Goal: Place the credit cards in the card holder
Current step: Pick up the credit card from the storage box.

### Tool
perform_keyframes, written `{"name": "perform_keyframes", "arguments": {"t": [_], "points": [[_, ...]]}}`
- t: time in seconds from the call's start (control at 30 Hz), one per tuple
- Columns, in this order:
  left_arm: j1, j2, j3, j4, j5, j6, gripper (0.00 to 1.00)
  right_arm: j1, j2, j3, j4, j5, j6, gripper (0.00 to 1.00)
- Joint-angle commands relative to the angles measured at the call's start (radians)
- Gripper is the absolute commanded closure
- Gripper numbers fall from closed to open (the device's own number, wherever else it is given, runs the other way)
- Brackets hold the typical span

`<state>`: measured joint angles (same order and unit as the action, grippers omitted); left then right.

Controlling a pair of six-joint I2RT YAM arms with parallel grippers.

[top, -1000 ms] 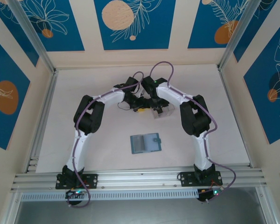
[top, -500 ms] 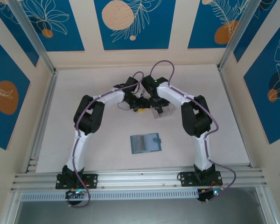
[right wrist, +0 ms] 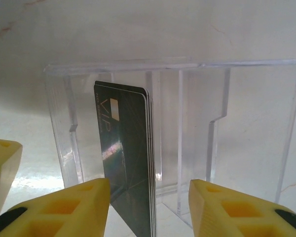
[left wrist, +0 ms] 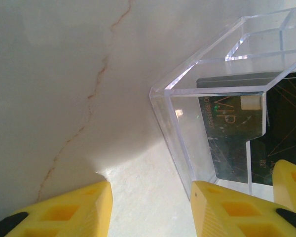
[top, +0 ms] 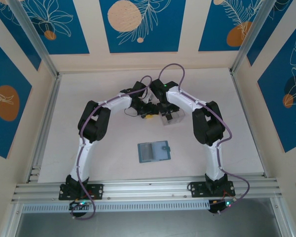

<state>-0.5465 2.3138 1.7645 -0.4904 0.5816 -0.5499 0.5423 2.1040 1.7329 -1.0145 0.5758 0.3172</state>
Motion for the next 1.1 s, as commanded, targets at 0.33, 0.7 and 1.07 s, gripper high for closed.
{"name": "perform_keyframes", "arguments": {"t": [0.33,0.7,1.07], "points": [[-0.018,0.031,0.011,-0.006,0.011,0.012,0.54,-0.008,0.054,-0.003,0.01,0.03,0.01,0.55],[-0.018,0.032,0.005,-0.002,0.01,0.01,0.54,-0.013,0.032,-0.007,0.001,0.083,0.012,0.59],[-0.018,0.039,0.007,-0.004,0.009,0.01,0.54,-0.011,-0.008,-0.006,-0.014,0.1,0.012,0.63]]}}
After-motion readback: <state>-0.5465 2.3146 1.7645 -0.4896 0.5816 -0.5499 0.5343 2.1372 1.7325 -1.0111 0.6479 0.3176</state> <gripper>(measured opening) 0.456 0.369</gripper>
